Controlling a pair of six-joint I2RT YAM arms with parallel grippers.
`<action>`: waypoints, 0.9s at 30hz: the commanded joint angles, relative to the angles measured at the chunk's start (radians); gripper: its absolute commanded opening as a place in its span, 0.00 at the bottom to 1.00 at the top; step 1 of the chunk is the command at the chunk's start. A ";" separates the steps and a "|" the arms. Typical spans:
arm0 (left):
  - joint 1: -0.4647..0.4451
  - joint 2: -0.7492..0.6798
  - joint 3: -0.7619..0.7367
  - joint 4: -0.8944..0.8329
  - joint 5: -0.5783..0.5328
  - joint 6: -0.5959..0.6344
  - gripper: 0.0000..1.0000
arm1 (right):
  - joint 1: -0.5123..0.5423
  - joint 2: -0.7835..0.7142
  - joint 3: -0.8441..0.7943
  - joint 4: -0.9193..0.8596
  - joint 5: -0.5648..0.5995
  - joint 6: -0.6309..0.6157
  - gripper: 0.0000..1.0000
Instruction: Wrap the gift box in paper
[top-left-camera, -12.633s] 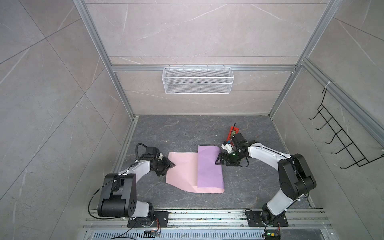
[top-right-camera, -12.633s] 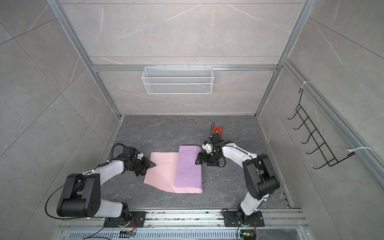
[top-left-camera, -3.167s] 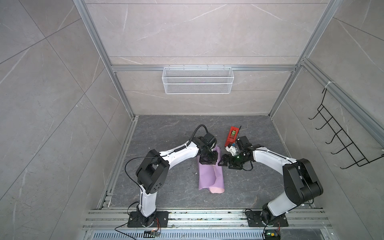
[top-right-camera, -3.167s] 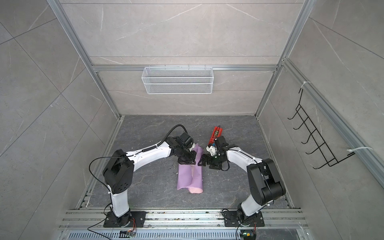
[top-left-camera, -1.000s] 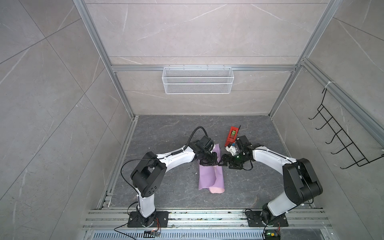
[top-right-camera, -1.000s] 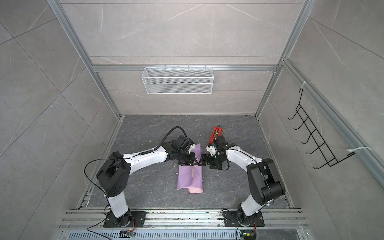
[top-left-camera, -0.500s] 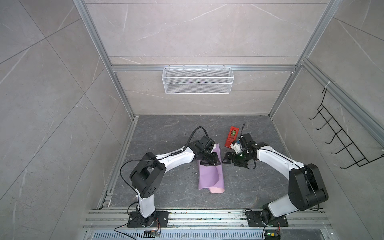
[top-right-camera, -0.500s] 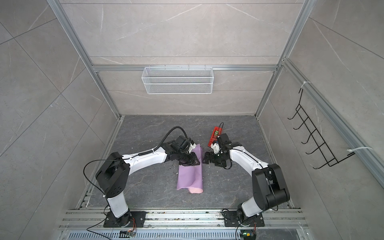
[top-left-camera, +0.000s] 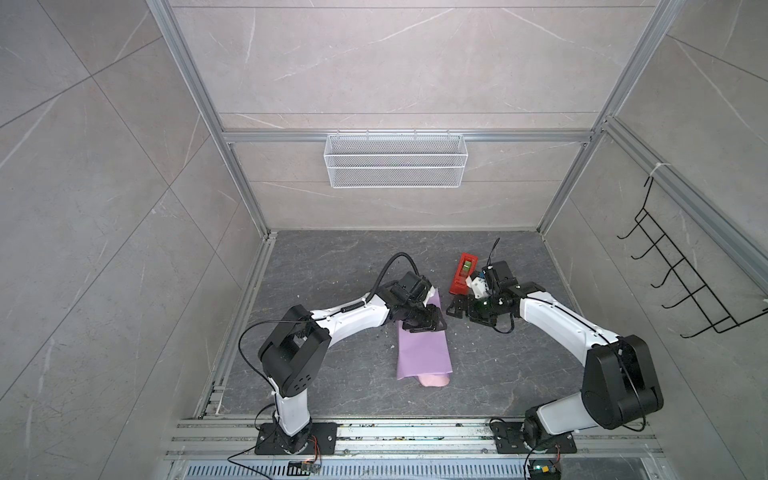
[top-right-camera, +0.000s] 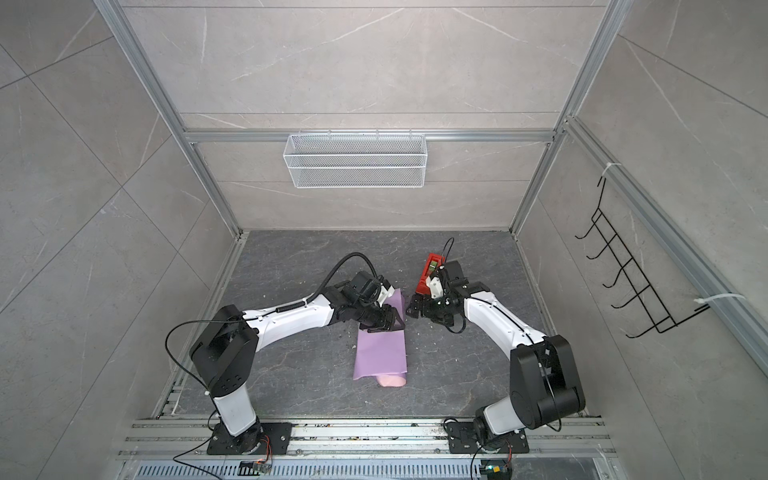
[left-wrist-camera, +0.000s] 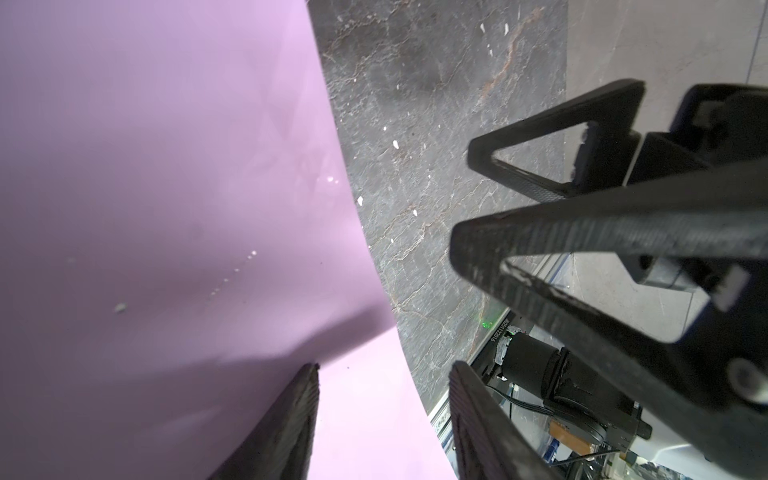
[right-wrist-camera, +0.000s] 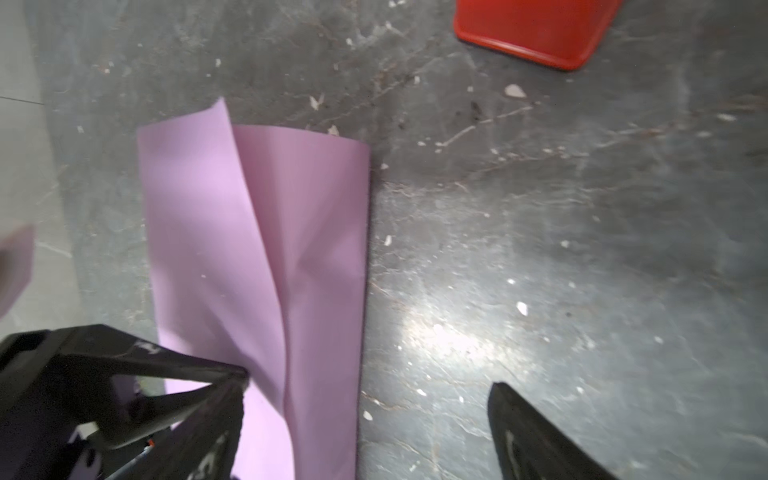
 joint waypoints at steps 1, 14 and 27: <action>-0.015 0.023 -0.043 -0.116 -0.012 -0.002 0.57 | 0.014 0.036 0.020 0.067 -0.067 0.036 0.94; -0.015 0.011 -0.023 -0.115 -0.017 0.000 0.59 | 0.032 0.122 -0.049 0.090 -0.078 0.012 0.93; -0.012 -0.134 0.025 -0.120 -0.116 0.057 0.64 | 0.033 0.069 -0.175 0.098 -0.017 0.022 0.91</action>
